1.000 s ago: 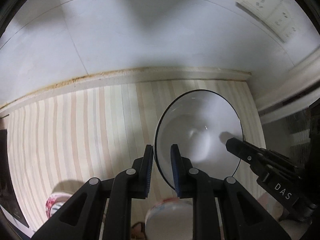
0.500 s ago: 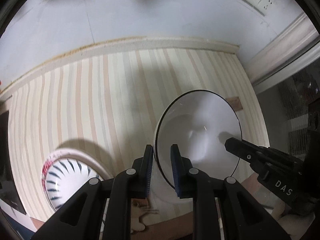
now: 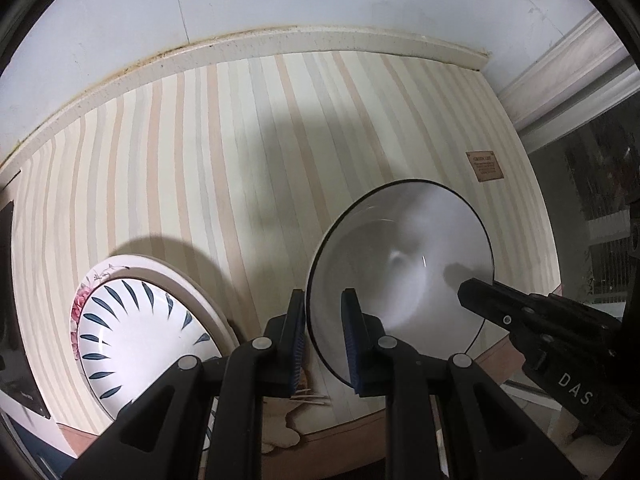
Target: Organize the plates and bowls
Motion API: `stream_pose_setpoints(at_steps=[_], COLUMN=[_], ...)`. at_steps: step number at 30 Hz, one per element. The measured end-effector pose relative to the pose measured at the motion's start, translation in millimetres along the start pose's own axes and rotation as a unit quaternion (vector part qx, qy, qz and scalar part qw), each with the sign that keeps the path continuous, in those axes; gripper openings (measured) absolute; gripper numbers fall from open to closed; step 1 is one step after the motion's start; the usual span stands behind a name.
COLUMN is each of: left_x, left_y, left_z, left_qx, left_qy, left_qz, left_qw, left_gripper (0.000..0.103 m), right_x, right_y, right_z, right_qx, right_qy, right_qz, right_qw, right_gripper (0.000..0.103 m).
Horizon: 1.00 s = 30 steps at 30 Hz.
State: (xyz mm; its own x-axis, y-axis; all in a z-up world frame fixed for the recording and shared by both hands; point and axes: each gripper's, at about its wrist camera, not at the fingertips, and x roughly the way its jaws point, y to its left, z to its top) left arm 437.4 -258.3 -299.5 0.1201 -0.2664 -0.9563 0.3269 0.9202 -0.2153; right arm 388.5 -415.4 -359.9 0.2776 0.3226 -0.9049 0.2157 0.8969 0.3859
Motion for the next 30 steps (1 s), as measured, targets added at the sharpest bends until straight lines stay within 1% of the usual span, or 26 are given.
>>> stream_pose_setpoints(at_steps=[14, 22, 28, 30], left_x=[14, 24, 26, 26], left_y=[-9, -13, -13, -13], left_z=[-6, -4, -4, -4], left_qx=[0.017, 0.028, 0.030, 0.029], left_qy=[0.026, 0.043, 0.043, 0.044], left_qz=[0.023, 0.033, 0.035, 0.035], left_qw=[0.9993, 0.9981, 0.9980, 0.9980], left_gripper=[0.016, 0.016, 0.016, 0.016], right_x=[12, 20, 22, 23], right_y=[-8, -12, -15, -13], right_z=[-3, 5, 10, 13], right_qx=[0.003, 0.014, 0.020, 0.019], right_qy=[0.027, 0.045, 0.054, 0.057], right_qz=[-0.006, -0.010, -0.012, -0.016], right_qw=[1.000, 0.999, 0.998, 0.998], right_gripper=[0.011, 0.011, 0.012, 0.014])
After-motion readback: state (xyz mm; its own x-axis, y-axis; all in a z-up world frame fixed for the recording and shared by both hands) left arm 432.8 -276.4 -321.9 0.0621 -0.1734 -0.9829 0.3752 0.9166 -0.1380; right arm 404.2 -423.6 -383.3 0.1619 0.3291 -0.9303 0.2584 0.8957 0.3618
